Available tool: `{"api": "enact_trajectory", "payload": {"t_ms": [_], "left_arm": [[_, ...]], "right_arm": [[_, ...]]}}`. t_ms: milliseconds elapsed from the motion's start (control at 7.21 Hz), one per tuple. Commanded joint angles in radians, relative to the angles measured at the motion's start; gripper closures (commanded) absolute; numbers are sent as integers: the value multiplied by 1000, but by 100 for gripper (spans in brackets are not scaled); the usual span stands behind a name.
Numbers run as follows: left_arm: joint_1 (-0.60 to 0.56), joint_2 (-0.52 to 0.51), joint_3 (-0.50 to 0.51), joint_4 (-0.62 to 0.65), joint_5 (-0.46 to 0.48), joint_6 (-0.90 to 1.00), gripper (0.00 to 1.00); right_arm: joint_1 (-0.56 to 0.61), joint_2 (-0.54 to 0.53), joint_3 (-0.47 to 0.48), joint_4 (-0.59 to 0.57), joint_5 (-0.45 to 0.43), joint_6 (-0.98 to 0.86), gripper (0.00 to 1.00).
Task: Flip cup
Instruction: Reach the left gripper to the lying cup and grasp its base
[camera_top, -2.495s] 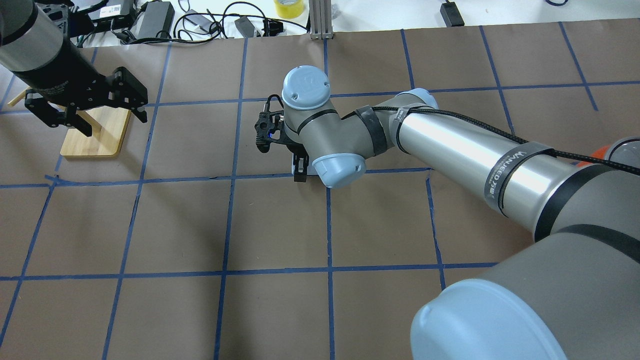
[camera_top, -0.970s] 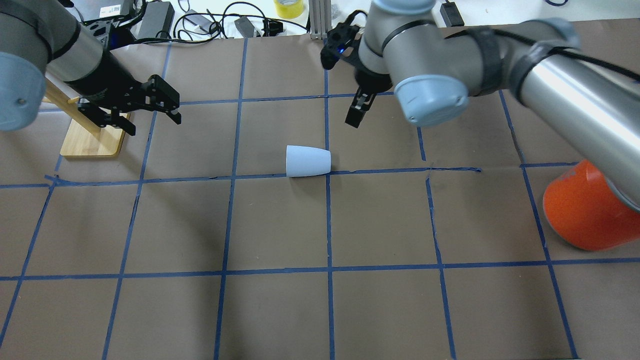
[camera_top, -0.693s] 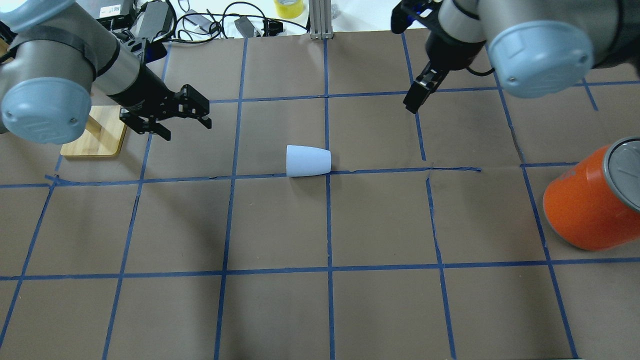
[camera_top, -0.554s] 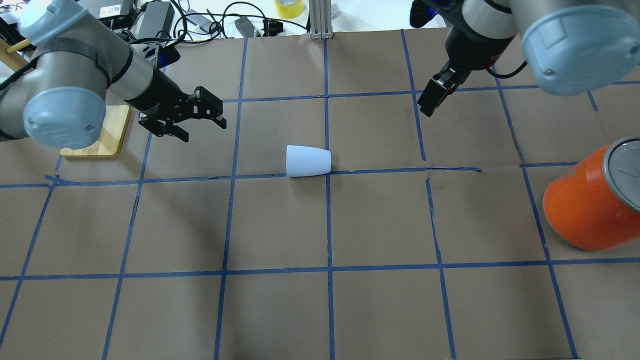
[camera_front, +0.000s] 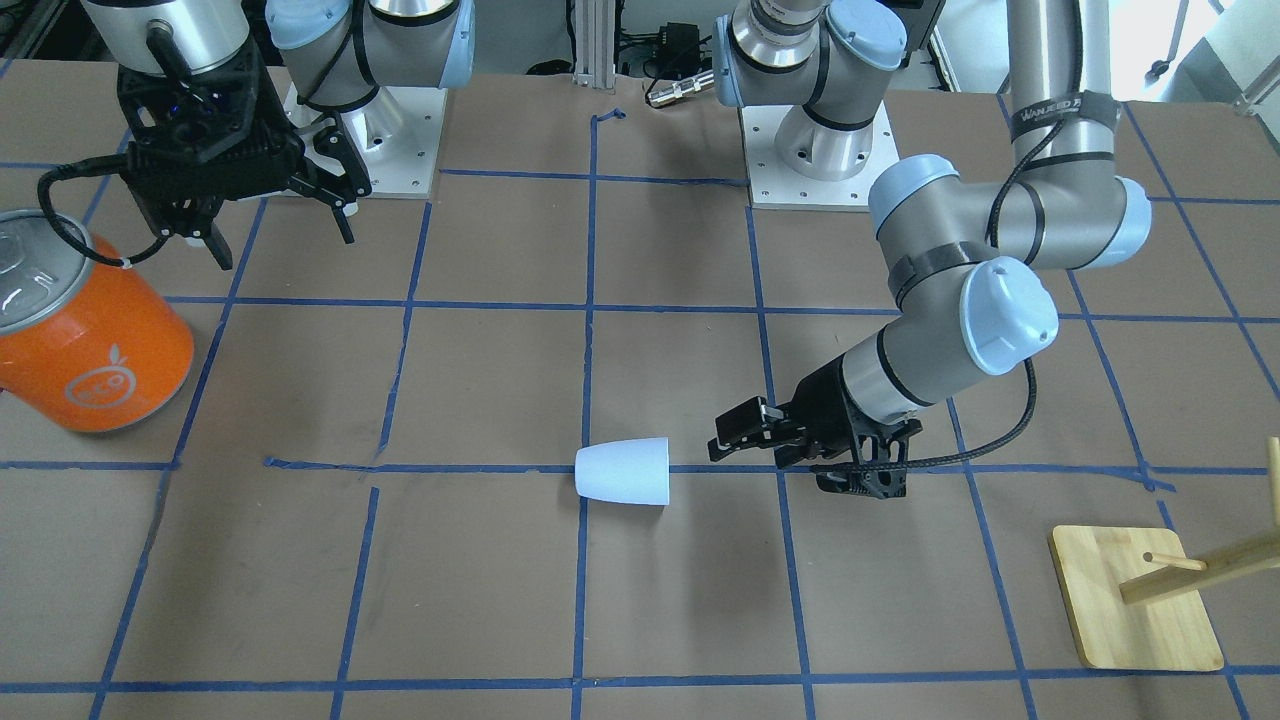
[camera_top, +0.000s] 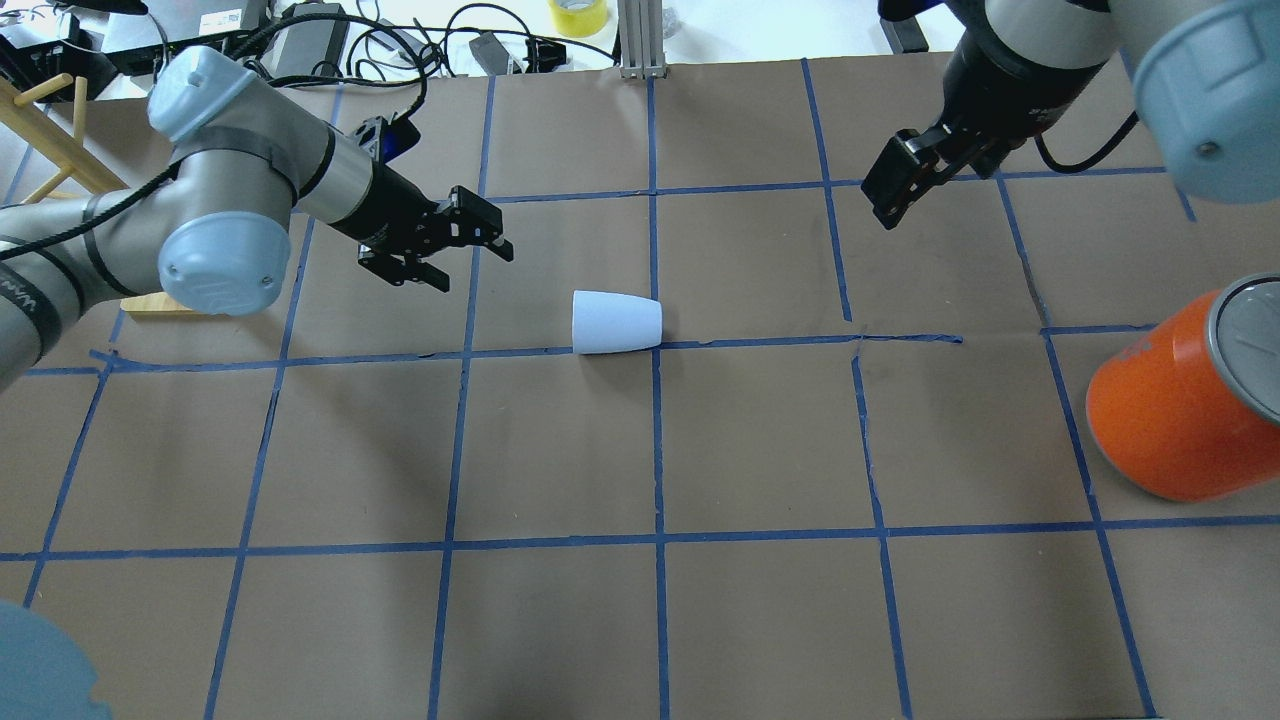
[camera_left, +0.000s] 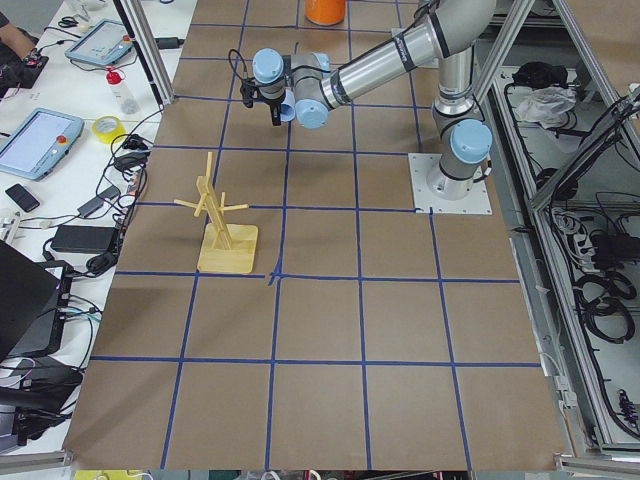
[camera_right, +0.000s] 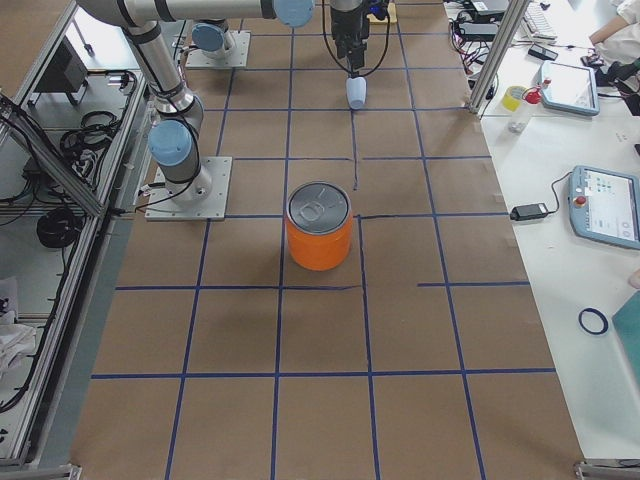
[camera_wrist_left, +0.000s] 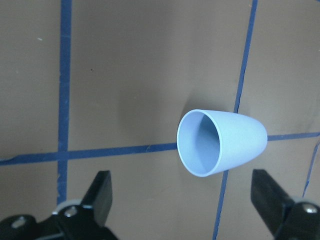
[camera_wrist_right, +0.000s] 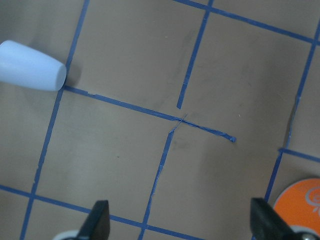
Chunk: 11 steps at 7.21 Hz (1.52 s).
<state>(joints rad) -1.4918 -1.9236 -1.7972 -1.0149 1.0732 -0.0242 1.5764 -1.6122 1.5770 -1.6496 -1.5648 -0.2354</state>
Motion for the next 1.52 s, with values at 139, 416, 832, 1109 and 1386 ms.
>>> {"api": "enact_trajectory", "payload": {"t_ms": [139, 416, 832, 1109, 1386], "left_arm": [[-74, -84, -1, 83, -53, -72, 2], [-99, -115, 1, 121, -64, -131, 2], [-130, -127, -1, 122, -98, -131, 32], [-133, -130, 2, 107, -99, -140, 97], [-133, -129, 22, 110, -99, -262, 100]], "right_arm": [[-3, -8, 1, 4, -15, 370, 0], [-10, -6, -3, 4, 5, 489, 0], [-16, -3, -2, 10, 39, 521, 0], [-16, -6, 0, 8, 46, 437, 0], [-16, -8, 2, 5, 42, 349, 0]]}}
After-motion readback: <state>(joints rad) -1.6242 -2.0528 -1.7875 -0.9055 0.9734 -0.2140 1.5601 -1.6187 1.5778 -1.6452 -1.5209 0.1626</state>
